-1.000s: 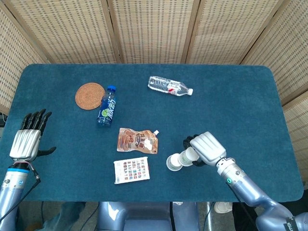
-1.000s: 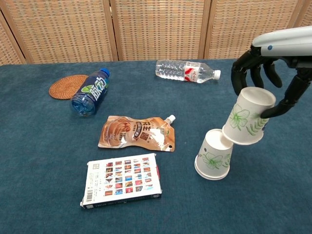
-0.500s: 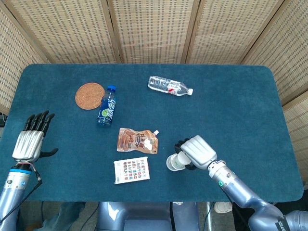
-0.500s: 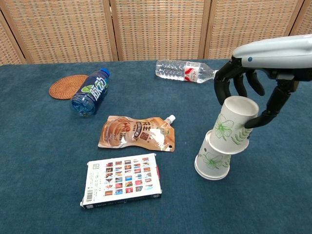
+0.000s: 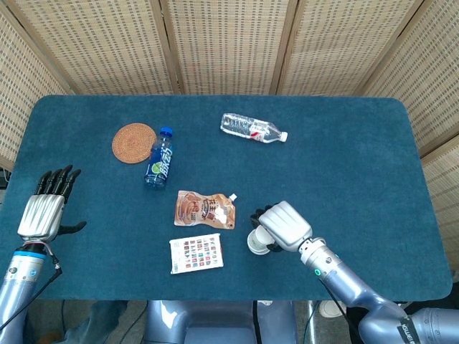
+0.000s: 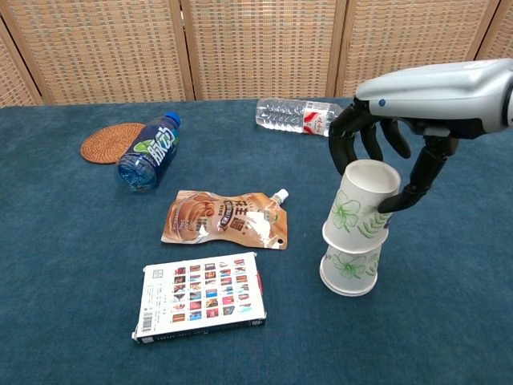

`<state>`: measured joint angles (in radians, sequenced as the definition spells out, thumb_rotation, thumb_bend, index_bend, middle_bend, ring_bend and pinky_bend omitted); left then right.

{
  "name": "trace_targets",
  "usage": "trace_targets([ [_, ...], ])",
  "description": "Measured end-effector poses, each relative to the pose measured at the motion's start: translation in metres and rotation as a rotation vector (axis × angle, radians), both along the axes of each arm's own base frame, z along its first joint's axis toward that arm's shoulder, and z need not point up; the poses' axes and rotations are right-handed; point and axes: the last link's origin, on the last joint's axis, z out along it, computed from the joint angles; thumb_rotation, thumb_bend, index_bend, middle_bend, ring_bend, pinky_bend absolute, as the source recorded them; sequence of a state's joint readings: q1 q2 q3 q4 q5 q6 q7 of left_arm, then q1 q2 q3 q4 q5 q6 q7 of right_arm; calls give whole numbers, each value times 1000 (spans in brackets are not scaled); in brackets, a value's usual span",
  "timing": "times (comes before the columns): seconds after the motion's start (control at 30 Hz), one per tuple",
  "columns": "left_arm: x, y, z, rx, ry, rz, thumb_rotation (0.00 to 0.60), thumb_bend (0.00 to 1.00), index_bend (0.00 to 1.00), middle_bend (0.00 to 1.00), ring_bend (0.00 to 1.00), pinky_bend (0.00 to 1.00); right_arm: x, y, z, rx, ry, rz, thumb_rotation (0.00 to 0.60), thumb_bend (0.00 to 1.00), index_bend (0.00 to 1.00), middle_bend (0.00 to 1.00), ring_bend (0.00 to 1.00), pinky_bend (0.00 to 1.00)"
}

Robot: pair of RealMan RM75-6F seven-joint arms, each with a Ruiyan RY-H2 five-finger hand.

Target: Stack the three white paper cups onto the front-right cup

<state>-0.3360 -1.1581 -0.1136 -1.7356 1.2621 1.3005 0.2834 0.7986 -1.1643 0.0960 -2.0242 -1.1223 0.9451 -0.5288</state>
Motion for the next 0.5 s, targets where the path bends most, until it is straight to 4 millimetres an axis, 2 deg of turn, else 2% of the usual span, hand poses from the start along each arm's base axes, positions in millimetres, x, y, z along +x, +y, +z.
trace_targets([
  [0.07, 0, 0, 0, 0, -3, 0, 600, 0, 0, 0, 0, 0, -2, 0, -2, 3, 11, -1, 600, 417, 437, 446, 445, 549],
  [0.13, 0, 0, 1, 0, -5, 1, 600, 0, 0, 0, 0, 0, -5, 1, -3, 20, 34, -9, 600, 123, 149, 181, 247, 335],
  [0.17, 0, 0, 1, 0, -5, 1, 600, 0, 0, 0, 0, 0, -7, 2, -3, 29, 48, -13, 600, 30, 47, 69, 154, 236],
  [0.2, 0, 0, 1, 0, -6, 2, 600, 0, 0, 0, 0, 0, -9, 3, -3, 40, 70, -17, 600, 4, 13, 23, 108, 190],
  [0.27, 0, 0, 1, -1, -6, 2, 600, 0, 0, 0, 0, 0, -10, 4, -2, 44, 100, -12, 600, 0, 0, 0, 37, 125],
  [0.5, -1, -1, 2, -2, -10, 6, 600, 0, 0, 0, 0, 0, -4, 7, 12, -16, 99, 34, 600, 0, 0, 0, 12, 103],
])
